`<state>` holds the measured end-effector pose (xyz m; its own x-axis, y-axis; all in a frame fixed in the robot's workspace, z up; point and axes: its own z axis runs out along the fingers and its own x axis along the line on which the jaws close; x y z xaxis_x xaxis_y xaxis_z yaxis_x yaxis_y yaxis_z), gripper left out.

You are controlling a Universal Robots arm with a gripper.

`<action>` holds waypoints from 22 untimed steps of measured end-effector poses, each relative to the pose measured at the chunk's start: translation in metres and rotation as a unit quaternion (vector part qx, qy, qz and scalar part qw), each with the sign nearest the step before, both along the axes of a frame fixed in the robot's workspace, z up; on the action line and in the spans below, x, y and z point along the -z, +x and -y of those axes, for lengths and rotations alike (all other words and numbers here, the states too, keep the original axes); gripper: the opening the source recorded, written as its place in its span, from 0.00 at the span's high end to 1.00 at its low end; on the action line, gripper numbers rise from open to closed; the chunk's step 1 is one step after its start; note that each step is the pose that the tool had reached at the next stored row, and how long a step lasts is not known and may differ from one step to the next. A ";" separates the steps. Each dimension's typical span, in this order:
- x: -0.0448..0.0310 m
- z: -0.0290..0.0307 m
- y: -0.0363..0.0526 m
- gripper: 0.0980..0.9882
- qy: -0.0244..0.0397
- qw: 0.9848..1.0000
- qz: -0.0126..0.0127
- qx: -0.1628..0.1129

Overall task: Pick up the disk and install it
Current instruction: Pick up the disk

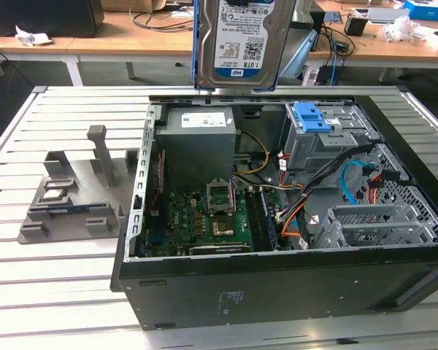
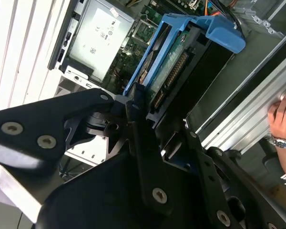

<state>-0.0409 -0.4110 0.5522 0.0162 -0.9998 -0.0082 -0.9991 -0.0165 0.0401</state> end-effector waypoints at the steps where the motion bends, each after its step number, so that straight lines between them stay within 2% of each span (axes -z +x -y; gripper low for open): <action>1: 0.0000 0.0020 0.0000 0.70 0.000 1.000 0.000 0.000; 22: 0.0000 0.0497 0.0000 0.70 0.000 1.000 0.000 0.000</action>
<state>-0.0409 -0.4608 0.5522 0.0162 -0.9998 -0.0082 -0.9991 -0.0165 0.0401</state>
